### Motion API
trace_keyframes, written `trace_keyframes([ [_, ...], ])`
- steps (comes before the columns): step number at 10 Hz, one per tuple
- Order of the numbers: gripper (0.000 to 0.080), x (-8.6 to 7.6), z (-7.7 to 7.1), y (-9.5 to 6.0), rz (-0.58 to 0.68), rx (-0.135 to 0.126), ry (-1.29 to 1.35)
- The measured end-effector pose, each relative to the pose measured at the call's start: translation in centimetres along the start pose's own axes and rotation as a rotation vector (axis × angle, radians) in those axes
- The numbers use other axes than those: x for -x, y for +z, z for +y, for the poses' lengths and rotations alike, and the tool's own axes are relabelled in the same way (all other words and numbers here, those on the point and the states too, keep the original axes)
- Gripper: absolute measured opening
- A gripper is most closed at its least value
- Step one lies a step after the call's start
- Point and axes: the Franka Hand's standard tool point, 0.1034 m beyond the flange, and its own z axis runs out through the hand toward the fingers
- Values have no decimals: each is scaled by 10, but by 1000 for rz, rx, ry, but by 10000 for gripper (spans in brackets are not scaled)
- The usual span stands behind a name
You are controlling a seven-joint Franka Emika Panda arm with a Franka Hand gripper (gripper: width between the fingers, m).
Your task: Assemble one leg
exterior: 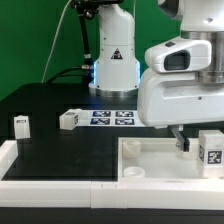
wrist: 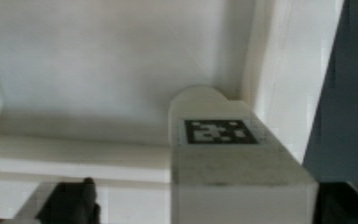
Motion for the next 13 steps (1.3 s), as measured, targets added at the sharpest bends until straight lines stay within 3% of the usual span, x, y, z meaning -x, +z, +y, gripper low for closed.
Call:
trace_keyframes([
  [1,559,0,0,0,0,0,0],
  [2,358,0,0,0,0,0,0],
  [3,289,0,0,0,0,0,4],
  [7,290,0,-1,0,0,-3,133],
  [11,290,0,0,0,-17,-60,642],
  [13,290,0,0,1,-28,-70,886],
])
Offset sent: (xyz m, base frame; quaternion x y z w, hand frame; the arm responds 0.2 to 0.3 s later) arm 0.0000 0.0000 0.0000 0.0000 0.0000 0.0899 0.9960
